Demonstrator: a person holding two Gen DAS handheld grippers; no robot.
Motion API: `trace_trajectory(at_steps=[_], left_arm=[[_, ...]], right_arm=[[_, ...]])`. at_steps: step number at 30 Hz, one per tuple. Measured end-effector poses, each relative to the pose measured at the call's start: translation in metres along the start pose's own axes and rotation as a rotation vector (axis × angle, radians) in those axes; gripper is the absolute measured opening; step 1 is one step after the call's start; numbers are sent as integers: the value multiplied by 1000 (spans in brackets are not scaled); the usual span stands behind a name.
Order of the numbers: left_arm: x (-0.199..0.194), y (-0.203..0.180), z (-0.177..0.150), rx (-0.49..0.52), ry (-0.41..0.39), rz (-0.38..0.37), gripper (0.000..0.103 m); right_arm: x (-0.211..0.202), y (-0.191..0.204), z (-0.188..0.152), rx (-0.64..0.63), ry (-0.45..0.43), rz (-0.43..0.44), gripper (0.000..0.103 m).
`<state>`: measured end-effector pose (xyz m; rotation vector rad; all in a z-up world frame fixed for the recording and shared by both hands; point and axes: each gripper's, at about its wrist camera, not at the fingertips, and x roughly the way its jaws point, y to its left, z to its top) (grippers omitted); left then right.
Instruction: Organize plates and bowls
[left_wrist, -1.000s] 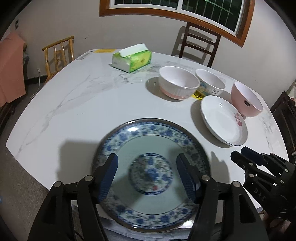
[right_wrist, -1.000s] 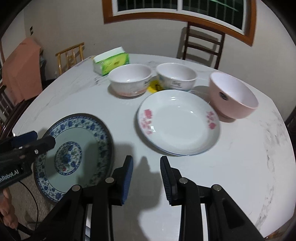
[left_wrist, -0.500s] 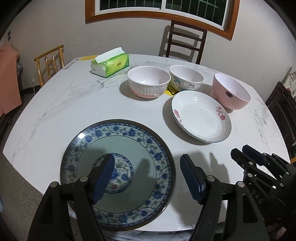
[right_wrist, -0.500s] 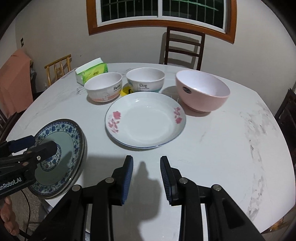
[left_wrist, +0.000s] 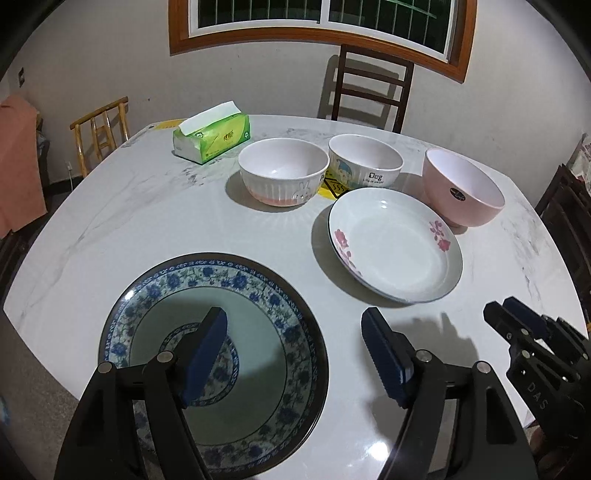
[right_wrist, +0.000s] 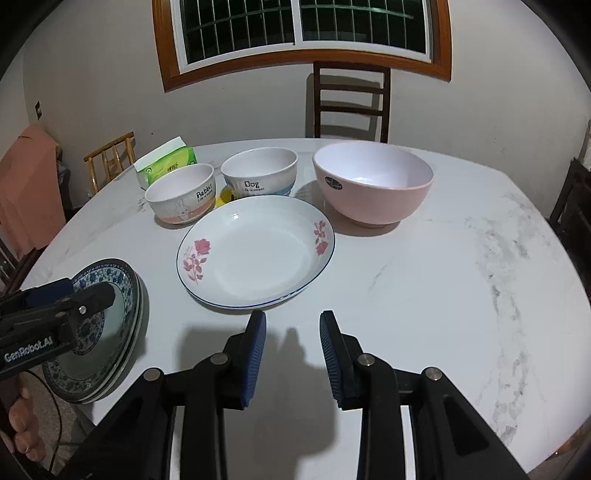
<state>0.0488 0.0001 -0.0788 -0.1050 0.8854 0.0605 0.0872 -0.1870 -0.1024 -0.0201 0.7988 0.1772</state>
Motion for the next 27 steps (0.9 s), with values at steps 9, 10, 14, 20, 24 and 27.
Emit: trace_trajectory(at_steps=[9,10,14,20,24,27], left_arm=[[23,-4,21,-8,40,-47,72],[25,-4,24,-15,49,-58,72],[40,-1,38,-49,105,-125,72],[65,2,56,-109,188,-216,71],[80,0,63,-117,224,-246,66],[89,-3,66,-105,234,-263,63]], right_arm=[[24,-24,15,50,61,74,31],[29,-27,18,61,74,93,31],[45,-39,28,109,118,148,31],[72,-62,41,215,175,221,31],[88,-71,45,250,200,240,31],[97,-76,47,266,210,252,31]])
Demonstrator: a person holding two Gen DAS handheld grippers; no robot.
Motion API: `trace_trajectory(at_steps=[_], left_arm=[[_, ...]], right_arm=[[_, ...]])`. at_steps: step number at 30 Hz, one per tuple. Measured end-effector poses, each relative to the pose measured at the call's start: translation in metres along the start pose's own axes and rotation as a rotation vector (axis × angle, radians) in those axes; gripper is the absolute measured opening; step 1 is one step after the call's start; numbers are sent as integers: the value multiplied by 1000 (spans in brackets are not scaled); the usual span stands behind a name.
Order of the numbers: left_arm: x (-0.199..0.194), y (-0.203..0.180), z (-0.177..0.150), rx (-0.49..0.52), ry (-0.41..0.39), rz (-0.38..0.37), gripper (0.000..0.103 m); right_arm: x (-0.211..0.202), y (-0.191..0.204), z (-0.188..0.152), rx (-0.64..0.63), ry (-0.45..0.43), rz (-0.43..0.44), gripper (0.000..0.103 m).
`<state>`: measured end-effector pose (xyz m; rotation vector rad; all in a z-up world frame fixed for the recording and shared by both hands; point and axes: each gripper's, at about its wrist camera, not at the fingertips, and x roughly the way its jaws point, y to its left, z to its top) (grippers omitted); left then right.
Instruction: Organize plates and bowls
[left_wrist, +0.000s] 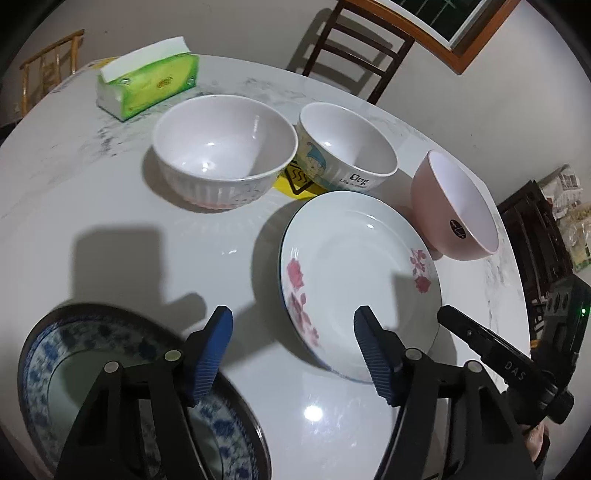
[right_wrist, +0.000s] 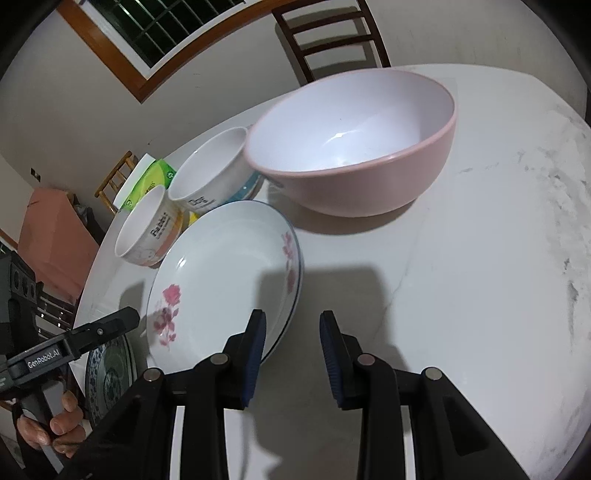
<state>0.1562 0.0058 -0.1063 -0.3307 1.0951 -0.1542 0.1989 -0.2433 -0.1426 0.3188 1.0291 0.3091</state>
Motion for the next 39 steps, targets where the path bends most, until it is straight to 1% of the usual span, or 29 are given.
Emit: trace_trajectory(at_steps=[2,7,11,12,15,17,19,21,23,27,29,39], left_arm=[[6,-1,3,3,12,-5,58],[21,0,8,6,42,-20,52],[28,-1,12,8,46,-25,52],[30,-1,12,10,48,-21,52],[36,-1,15,11,62,-27,45],[40,-2,18,9,71,-29,39],[43,-3,19,12,76,-32,37],[46,-4,20,20,77,-28,35],[47,-6,20,30,80,-34,29],[48,-9,20,56,76,-3,23],[47,-9,19,65,72,20,14],[43,-9,10,82,84,28,15]], right_arm=[[5,-3,3,4,9,21,31],[14,-7,9,-7,20,37,29],[23,-9,14,-8,30,61,28],[25,-9,14,-9,35,69,27],[29,-9,15,-16,41,79,21],[30,-8,17,-16,42,84,20],[32,-8,18,-20,43,87,19],[33,-7,19,-23,46,88,14],[34,-7,19,-25,52,92,10],[32,-8,17,-22,48,84,11],[30,-9,16,-15,46,77,11],[20,-6,5,-11,55,55,11]])
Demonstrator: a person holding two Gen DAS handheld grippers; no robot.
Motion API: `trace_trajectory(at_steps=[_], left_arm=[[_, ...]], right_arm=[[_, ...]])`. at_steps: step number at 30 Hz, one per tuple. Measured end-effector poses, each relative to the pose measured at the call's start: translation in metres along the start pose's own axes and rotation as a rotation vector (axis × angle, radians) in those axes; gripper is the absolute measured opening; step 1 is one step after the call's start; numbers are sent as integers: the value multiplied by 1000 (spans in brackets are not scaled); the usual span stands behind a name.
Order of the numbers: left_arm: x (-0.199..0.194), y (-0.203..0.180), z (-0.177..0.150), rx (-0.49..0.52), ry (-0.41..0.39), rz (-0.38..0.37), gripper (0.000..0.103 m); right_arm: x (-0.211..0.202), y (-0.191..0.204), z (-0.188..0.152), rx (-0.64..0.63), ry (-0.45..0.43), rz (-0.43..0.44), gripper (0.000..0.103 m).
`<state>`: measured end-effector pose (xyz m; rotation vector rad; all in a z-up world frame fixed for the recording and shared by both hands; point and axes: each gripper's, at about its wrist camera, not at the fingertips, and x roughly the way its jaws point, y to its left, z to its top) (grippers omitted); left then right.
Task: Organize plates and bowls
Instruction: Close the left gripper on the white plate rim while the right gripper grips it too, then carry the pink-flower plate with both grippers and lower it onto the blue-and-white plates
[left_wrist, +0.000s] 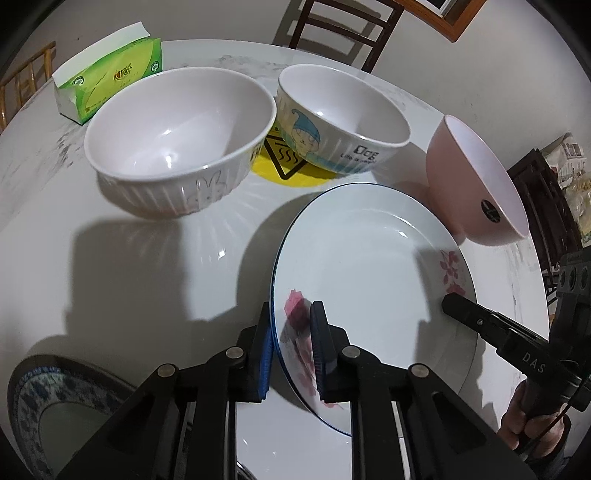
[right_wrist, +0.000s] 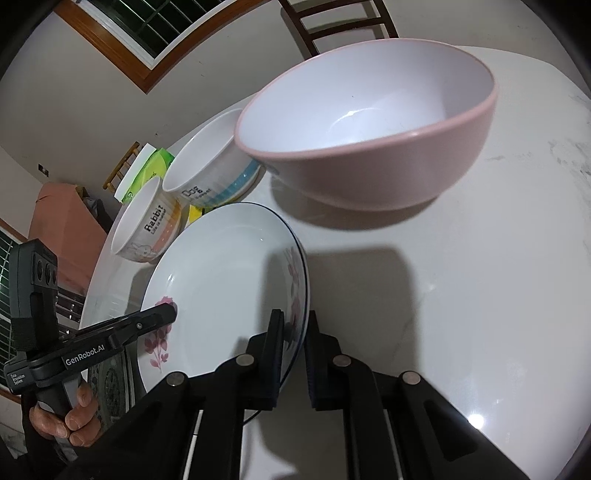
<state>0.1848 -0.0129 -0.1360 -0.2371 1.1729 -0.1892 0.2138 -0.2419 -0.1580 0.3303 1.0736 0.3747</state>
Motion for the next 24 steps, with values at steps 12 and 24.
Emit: trace_trajectory(at_steps=[12,24], left_arm=[[-26,-3,-13,3,-27,3,15],[-74,19,-40,-38,-80,14,15]], right_arm=[[-21,25,-14,-27,-26,0,11],[-43,68,-36,-94,-45,23,11]])
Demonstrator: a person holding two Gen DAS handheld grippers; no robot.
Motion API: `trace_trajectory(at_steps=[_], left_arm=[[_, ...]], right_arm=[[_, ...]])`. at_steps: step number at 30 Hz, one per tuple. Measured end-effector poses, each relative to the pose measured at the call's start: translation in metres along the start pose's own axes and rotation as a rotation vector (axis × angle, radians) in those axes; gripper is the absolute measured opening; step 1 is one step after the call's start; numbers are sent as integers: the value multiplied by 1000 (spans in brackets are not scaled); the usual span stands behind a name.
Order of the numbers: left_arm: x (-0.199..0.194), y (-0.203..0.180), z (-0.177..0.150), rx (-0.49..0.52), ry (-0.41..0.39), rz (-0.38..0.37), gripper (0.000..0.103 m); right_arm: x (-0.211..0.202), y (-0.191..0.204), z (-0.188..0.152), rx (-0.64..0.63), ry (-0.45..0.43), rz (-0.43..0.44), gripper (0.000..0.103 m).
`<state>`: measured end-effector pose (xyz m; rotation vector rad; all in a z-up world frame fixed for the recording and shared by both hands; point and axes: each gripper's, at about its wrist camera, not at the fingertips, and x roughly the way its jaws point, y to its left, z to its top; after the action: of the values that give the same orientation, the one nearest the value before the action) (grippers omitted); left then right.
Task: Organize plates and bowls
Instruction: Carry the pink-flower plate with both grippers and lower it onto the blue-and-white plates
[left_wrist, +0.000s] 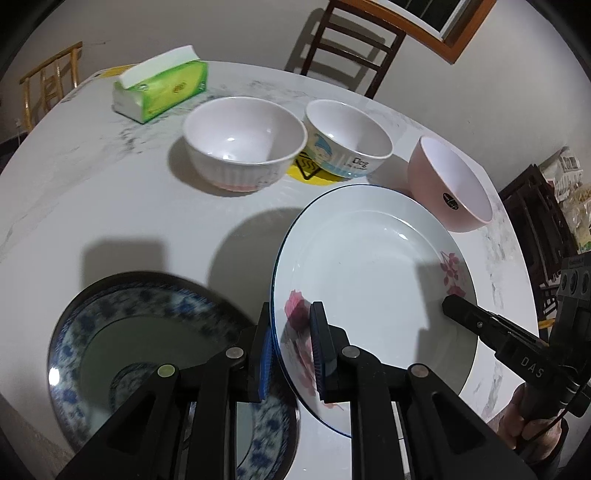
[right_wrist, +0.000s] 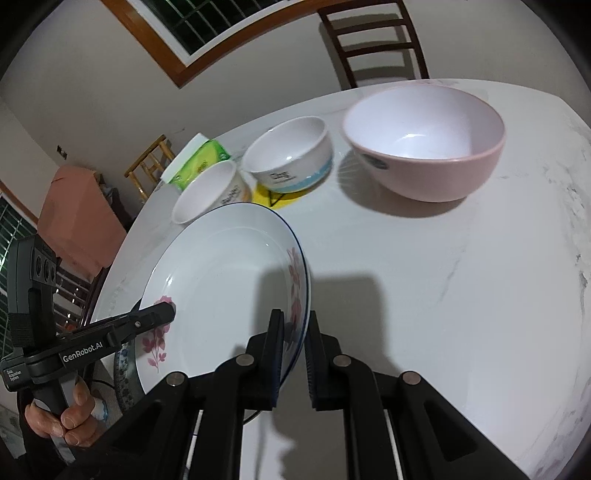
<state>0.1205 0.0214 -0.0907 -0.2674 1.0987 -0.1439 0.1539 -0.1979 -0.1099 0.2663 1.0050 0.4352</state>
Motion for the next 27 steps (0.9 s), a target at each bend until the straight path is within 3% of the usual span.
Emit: trace_trajectory(at_steps=[15,27], left_arm=[[-51,52,-30,-83,-58,36,15],[-69,91,-55,-157,-60,66,15]], right_arm=[[4,61,-18,-82,19,51,11],[24,96,-34,-126,68,84,11]])
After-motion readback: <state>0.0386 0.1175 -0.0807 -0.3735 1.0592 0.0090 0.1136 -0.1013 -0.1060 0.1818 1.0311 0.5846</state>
